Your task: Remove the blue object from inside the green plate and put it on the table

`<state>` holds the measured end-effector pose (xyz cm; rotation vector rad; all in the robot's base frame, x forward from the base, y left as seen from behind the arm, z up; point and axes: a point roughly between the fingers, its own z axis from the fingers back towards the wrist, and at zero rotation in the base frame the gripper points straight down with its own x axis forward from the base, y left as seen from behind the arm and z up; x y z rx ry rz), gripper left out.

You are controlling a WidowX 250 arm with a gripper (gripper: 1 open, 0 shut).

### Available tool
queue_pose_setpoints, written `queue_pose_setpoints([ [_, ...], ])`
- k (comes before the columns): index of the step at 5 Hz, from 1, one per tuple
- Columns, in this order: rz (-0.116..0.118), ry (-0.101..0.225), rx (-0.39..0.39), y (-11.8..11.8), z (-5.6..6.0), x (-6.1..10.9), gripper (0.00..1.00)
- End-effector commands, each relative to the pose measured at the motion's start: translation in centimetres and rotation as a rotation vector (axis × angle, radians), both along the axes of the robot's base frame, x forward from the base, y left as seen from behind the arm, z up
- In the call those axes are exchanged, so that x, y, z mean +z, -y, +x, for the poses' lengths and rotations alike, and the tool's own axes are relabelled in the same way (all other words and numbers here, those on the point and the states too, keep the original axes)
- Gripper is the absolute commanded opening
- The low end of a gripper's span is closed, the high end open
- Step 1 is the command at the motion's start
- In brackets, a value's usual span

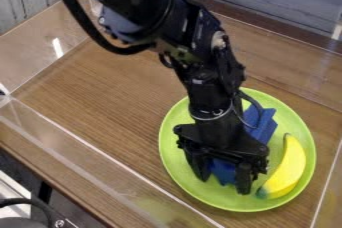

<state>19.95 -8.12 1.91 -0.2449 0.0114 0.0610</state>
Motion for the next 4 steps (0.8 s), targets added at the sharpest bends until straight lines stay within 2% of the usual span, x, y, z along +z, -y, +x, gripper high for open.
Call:
queue_pose_setpoints([
  [1, 0.013, -0.025, -0.017, -0.4, -1.1, 0.3, 0.0],
  [2, 0.02, -0.027, -0.037, -0.5, -1.6, 0.9, 0.0],
  [4, 0.022, -0.024, -0.072, -0.6, -2.3, 0.1, 0.0],
])
